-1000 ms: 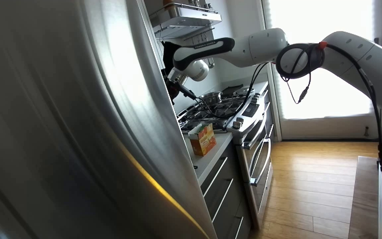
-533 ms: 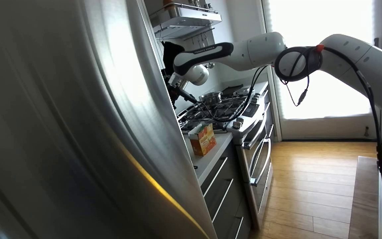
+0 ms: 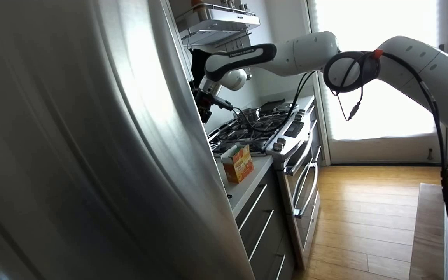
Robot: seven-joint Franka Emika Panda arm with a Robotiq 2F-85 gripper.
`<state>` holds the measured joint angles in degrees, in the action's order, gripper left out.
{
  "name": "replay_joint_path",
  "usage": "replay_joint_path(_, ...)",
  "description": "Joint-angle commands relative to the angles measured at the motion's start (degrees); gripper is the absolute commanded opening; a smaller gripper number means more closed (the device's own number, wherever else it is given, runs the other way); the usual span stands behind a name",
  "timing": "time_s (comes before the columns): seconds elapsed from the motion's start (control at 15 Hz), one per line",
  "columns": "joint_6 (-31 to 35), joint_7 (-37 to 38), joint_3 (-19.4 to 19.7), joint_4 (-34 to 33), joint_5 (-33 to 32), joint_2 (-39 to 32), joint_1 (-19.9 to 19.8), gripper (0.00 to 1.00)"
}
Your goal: Remove one grey object from the box
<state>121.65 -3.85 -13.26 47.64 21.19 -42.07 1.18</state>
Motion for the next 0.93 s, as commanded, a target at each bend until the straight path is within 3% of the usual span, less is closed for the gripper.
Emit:
replay_joint_path(0.0,-10.35,0.83,2.37,1.66,-6.28,6.01,1.75,1.00)
replay_joint_path(0.27,-22.85,2.08,3.48,1.45,-13.85,11.08,4.71,1.00)
replay_joint_path(0.67,-34.48,8.30,6.15,2.88,-25.69,15.66,9.39,1.00)
replay_joint_path(0.73,-34.58,10.06,7.06,2.59,-28.27,15.66,10.30,1.00)
replay_joint_path(0.8,-32.93,6.89,5.19,0.56,-24.87,14.08,8.74,1.00)
replay_joint_path(0.87,-33.42,7.91,5.66,0.57,-26.17,14.23,9.24,1.00)
